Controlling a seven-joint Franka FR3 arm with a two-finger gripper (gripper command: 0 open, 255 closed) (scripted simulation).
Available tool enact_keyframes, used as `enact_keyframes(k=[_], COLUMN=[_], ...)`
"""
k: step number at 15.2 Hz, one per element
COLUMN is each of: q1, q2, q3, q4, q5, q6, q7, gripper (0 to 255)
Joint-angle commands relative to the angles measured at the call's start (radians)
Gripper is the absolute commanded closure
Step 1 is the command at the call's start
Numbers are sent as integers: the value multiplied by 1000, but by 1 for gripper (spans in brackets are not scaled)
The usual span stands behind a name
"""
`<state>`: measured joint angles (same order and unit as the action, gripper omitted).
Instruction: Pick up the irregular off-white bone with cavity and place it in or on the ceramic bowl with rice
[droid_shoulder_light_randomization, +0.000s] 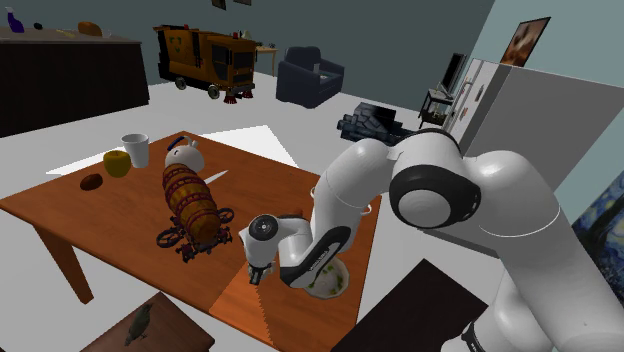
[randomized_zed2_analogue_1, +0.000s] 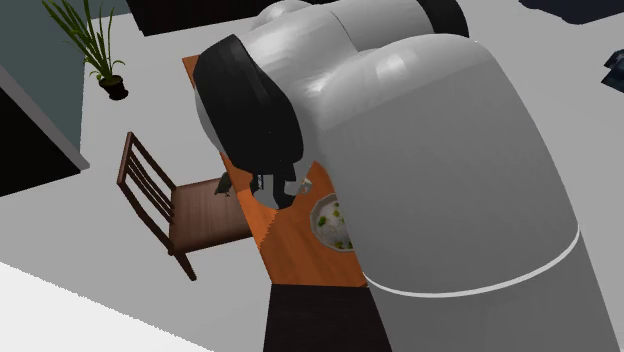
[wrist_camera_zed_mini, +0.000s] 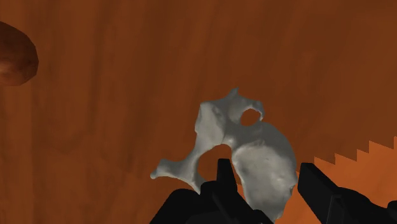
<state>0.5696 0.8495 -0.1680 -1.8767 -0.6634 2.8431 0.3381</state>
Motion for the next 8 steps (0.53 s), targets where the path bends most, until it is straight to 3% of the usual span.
enact_keyframes(k=[1, 8], q1=[0, -6], q2=[0, -40], q3=[0, 9], q4=[0, -22], q5=[0, 5], q6=[0, -18], q7=[0, -14], gripper=[255, 255])
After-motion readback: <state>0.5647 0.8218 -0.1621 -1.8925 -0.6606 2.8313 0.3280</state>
